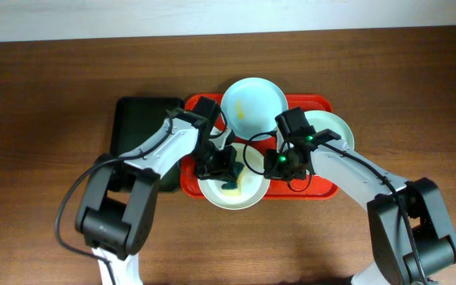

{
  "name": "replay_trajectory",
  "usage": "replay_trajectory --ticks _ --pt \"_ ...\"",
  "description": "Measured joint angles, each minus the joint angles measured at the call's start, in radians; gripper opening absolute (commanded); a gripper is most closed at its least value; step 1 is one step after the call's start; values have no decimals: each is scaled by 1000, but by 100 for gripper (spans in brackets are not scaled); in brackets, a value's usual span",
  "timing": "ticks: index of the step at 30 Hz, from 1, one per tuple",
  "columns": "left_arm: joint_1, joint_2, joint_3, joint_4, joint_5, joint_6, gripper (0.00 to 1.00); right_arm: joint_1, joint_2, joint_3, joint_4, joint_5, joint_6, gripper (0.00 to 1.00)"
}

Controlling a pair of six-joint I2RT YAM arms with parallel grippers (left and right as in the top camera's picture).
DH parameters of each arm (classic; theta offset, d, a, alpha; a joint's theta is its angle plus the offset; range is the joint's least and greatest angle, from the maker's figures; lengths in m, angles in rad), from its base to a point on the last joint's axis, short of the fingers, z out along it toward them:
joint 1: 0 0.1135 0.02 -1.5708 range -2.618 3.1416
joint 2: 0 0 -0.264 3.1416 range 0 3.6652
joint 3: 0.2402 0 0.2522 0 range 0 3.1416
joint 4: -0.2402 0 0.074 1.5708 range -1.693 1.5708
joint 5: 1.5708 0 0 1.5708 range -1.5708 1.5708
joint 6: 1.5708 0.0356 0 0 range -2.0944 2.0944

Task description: Clean dirty plates on tray and stack at the side

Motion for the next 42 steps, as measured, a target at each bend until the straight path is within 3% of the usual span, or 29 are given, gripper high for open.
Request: replay_trajectory --ticks 6,12,20,30,42 --pt "1 -153 22 -56 -236 -28 0 1 0 0 -2 -6 1 4" --pt "-8 -173 -4 -31 -335 -54 0 9 0 0 -3 -6 0 4" --pt "-56 -172 -148 87 -354 -101 0 19 0 0 -3 -6 1 4" --pt "-58 -173 -161 53 -357 -125 0 19 0 0 -3 -14 0 4" --pt "-51 -194 -243 190 -294 -145 0 18 0 0 -3 11 0 4"
